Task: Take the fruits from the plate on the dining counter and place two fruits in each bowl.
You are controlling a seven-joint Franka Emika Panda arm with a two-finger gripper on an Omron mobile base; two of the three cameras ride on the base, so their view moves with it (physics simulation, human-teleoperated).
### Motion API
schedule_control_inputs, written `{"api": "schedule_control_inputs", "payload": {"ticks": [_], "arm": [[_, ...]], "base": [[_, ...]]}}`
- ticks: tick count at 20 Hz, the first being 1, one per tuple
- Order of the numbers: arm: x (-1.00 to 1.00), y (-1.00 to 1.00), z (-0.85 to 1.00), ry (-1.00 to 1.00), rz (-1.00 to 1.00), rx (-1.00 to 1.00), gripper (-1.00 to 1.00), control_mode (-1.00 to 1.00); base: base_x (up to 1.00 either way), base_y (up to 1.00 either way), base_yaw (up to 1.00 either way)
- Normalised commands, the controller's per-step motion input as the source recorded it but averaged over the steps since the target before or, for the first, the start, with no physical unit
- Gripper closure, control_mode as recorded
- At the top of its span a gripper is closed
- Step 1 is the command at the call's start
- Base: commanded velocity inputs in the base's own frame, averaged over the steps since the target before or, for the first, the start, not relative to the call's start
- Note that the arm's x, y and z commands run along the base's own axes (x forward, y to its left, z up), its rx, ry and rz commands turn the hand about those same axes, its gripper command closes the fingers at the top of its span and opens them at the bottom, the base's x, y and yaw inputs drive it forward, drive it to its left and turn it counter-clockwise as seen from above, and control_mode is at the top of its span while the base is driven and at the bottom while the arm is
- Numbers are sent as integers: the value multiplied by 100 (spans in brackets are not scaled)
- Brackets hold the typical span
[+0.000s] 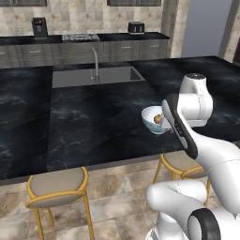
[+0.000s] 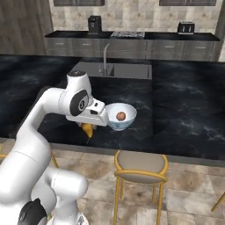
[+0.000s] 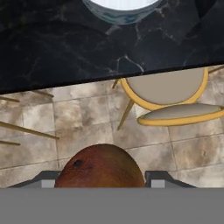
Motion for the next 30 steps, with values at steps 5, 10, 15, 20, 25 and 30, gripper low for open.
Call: {"api": "schedule_control_inputs", "payload": {"ticks": [5,10,15,20,25,30], "arm": [[0,0,0,0,0,0,100,100],[0,0,0,0,0,0,100,100],[0,0,0,0,0,0,100,100],[0,0,0,0,0,0,100,100],[32,-14,0,0,0,3,100,-100],[100,-43,0,5,0,9,100,-100]], "base": [[42,-15,0],[54,-27,0],[19,-65,6],[33,-57,4],[26,-17,0],[0,0,0]]}}
